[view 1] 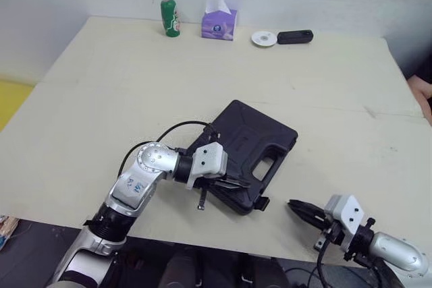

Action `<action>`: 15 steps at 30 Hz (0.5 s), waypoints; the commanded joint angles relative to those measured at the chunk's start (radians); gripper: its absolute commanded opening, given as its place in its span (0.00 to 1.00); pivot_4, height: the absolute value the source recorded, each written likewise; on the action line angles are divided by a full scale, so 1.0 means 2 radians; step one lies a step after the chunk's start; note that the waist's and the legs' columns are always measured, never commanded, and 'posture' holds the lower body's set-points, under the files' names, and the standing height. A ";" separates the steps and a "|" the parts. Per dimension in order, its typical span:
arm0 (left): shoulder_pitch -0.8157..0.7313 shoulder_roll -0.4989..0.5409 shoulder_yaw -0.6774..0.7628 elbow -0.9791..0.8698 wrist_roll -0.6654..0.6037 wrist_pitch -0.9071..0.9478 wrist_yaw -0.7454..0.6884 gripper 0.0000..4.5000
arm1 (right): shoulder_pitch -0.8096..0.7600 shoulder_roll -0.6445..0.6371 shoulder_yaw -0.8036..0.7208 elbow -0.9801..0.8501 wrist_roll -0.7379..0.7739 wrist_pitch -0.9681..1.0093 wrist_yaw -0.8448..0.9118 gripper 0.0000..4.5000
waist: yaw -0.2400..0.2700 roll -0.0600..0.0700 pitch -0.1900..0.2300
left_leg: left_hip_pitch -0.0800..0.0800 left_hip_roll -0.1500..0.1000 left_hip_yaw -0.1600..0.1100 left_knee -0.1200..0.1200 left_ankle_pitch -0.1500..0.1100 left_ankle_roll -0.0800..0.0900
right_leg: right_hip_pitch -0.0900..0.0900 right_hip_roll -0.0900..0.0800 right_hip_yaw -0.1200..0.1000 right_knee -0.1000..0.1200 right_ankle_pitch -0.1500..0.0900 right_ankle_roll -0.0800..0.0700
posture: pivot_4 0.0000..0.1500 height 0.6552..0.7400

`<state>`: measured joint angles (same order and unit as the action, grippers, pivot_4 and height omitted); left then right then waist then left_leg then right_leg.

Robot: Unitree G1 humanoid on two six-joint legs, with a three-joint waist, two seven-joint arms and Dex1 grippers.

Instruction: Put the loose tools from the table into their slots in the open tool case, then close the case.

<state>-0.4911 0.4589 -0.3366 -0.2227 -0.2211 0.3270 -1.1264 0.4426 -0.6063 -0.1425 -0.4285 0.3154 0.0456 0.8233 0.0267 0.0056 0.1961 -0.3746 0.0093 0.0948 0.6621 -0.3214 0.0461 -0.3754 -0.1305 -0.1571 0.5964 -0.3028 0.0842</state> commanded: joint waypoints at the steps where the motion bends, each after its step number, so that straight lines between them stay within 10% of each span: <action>1: 0.005 0.001 -0.027 0.012 0.028 -0.010 0.011 0.01 | 0.002 -0.004 0.007 -0.017 -0.004 0.000 0.000 0.00 | 0.000 0.000 0.000 | 0.000 0.000 0.000 0.000 0.000 0.000 | 0.000 0.000 0.000 0.000 0.000 0.000 | 1.00 1.00; 15: 0.020 0.036 -0.088 0.023 0.079 0.054 0.044 0.01 | -0.006 -0.005 0.049 -0.053 -0.012 0.021 -0.002 0.00 | 0.001 0.001 -0.006 | 0.003 0.000 0.000 0.000 -0.001 0.000 | 0.003 0.000 0.000 0.000 0.000 0.000 | 1.00 1.00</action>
<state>-0.5011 0.4879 -0.4243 -0.2468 -0.1664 0.3655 -1.0420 0.4210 -0.6087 -0.0476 -0.4904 0.2950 0.0911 0.8160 0.0281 0.0074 0.1839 -0.3689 0.0098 0.0942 0.6621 -0.3238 0.0469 -0.3695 -0.1310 -0.1569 0.5952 -0.3029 0.0841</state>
